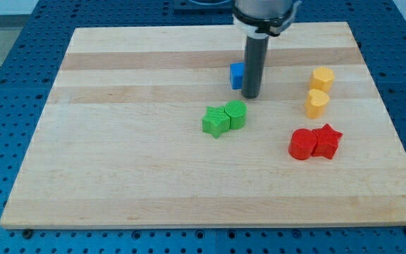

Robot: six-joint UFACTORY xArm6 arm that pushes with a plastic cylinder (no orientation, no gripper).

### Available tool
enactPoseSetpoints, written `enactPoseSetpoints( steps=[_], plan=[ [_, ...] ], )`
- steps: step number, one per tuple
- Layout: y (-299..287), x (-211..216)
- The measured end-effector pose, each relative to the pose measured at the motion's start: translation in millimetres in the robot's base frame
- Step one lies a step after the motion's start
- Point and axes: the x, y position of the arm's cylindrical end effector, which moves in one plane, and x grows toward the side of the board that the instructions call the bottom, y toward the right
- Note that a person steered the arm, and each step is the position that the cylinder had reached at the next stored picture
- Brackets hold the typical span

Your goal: Move the blue cube below the blue triangle

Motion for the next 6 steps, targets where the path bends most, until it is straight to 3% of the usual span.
enactPoseSetpoints(
  steps=[3,6],
  plan=[
    [-58,-12],
    [-2,-36]
  ],
)
